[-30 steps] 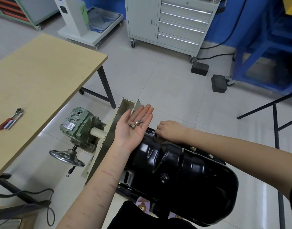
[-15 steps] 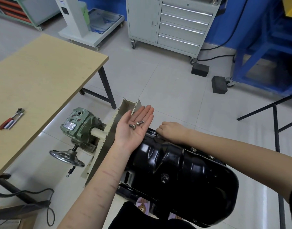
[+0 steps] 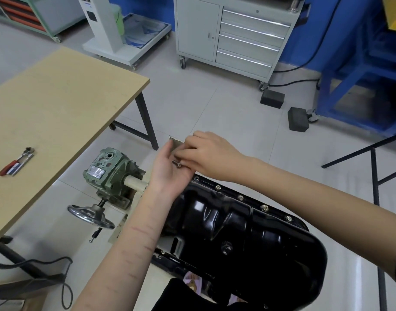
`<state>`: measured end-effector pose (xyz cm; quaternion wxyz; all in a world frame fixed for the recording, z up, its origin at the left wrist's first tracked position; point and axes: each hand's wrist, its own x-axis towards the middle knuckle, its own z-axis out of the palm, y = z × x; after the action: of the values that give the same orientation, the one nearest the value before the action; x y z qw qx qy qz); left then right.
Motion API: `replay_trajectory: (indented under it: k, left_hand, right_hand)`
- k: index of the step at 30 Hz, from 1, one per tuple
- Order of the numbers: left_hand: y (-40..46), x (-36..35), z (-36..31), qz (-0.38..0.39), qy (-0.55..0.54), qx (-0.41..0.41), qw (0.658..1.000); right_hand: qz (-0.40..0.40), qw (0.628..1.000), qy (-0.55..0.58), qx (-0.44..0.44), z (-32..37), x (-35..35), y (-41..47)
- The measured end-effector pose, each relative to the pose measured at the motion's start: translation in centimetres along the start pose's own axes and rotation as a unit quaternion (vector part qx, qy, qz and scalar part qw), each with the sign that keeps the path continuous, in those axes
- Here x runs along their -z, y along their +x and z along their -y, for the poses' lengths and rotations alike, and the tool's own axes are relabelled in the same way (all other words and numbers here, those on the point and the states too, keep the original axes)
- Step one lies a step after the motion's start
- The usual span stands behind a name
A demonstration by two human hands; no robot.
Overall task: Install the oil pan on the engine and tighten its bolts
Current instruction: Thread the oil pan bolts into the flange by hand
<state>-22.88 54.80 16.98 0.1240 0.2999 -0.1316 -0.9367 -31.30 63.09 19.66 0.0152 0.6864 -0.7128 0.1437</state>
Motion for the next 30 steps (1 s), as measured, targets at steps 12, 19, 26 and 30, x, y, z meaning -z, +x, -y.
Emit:
replay_trajectory:
  k: [12,19,26,30]
  left_hand:
    - [0.8,2.0,-1.6,-0.064,-0.039,0.007,0.997]
    - [1.5,6.2,-2.4,-0.208,0.122,-0.015,0.970]
    - [1.8,9.6,-2.2,-0.238,0.184,-0.024,0.953]
    - [1.6,12.0,-1.6,-0.283,0.337,-0.067,0.896]
  right_hand:
    - [0.028,0.985,0.161,-0.054,-1.1,-1.1,1.9]
    - [0.110,0.904,0.293,-0.291,-3.6,-6.3,-1.1]
    - [0.132,0.903,0.268,-0.307,-4.4,-9.0,-2.0]
    - [0.114,0.902,0.262,-0.322,-4.3,-9.6,-2.1]
